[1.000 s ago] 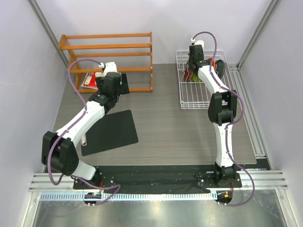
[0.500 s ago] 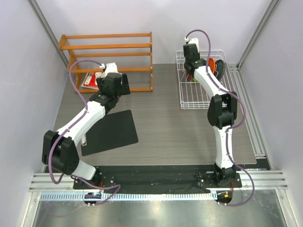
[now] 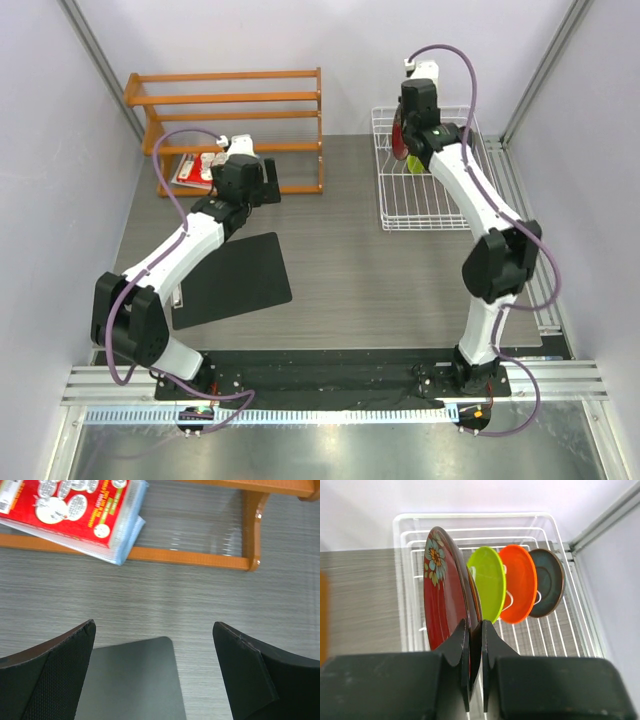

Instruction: Unload the plates from the dish rack

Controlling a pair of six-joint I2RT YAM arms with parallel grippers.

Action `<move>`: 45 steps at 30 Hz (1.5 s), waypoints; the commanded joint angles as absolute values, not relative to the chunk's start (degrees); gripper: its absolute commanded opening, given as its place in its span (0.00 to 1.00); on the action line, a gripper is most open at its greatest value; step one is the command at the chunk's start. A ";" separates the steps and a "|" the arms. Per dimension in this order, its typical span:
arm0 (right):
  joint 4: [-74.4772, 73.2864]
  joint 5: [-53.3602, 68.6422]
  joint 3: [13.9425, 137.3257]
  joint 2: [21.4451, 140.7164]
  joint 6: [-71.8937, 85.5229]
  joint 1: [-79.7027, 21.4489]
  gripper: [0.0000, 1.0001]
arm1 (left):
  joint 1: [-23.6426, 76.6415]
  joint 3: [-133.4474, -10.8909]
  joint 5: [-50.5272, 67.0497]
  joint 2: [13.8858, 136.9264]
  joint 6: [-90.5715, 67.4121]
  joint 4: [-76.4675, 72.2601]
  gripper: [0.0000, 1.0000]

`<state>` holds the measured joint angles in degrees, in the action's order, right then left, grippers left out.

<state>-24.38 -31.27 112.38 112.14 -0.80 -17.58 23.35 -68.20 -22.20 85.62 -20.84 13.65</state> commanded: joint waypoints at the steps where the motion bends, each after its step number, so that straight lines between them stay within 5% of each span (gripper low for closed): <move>1: -21.61 -24.89 106.91 99.16 5.43 -18.72 0.01 | 23.38 -67.94 -17.14 83.50 -22.94 10.46 1.00; 17: -9.43 8.87 72.35 73.75 24.59 -19.51 0.01 | 23.38 -54.15 8.15 79.99 -38.31 -7.71 0.98; 36: 10.28 24.25 57.58 75.41 39.28 -21.27 0.01 | 23.38 -44.48 21.09 83.49 -52.99 -31.89 0.90; 42: 16.08 27.86 55.46 77.34 43.68 -21.62 0.01 | 23.38 -43.95 23.11 86.66 -55.89 -38.05 0.70; 45: 16.44 27.78 55.11 77.52 43.86 -21.80 0.01 | 23.38 -43.51 23.12 87.10 -56.34 -38.32 0.38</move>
<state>6.33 23.31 54.72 78.13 39.51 -21.15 23.35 -44.34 21.61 86.08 -55.11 -33.30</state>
